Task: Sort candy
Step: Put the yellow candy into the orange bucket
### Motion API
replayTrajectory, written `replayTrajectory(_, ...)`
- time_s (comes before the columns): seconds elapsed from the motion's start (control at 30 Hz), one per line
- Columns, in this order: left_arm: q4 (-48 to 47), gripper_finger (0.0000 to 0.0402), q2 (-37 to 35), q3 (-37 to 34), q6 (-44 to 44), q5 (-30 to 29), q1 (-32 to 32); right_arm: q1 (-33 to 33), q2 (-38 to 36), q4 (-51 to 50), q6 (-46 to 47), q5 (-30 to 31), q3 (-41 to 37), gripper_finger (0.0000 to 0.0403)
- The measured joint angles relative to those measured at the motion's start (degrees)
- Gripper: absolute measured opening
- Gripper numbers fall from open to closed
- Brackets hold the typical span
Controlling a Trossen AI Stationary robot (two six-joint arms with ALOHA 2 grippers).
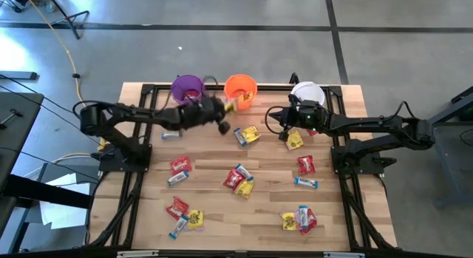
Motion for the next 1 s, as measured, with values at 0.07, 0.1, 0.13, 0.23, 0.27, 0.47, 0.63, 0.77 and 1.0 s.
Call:
replayTrajectory(0.07, 4.5, 0.0, 0.2, 0.0, 1.9, 2.1, 3.7, 0.0, 0.0, 0.2, 0.0, 0.0, 0.0, 0.0)
replayTrajectory(0.1, 6.8, 0.0, 0.7, 0.1, 2.8, 3.3, 5.4, 0.0, 0.0, 0.7, 0.2, 0.0, 0.0, 0.0)
replayTrajectory(0.13, 9.1, 0.0, 1.2, 0.1, 3.4, 4.8, 7.1, 0.0, 0.0, 1.8, 0.2, 0.0, 0.0, 0.0)
replayTrajectory(0.23, 14.0, 0.0, 2.9, 0.5, 3.6, 11.5, 11.9, 0.0, 0.0, 6.4, 0.7, 0.0, 0.0, 0.0)
replayTrajectory(0.27, 13.8, 0.0, 3.4, 1.2, 3.6, 14.1, 13.3, 0.0, 0.0, 8.0, 0.7, 0.0, 0.0, 0.0)
replayTrajectory(0.47, 5.4, 0.0, 8.0, 11.0, 9.5, 22.7, 18.5, -0.1, 0.0, 10.3, 0.2, 0.0, 1.2, 0.0)
replayTrajectory(0.63, -11.2, 0.0, 13.9, 22.2, 16.4, 24.0, 19.6, -0.2, 0.1, 10.3, -0.1, 0.6, 1.6, 0.0)
replayTrajectory(0.77, -20.0, 0.0, 17.4, 27.8, 19.4, 23.7, 19.6, -0.2, 0.1, 9.2, -0.3, 0.6, 1.6, 0.0)
replayTrajectory(1.0, -28.5, 0.0, 20.4, 33.4, 20.7, 23.6, 19.1, -0.2, 0.0, 6.6, -0.1, 0.6, 1.6, 0.0)
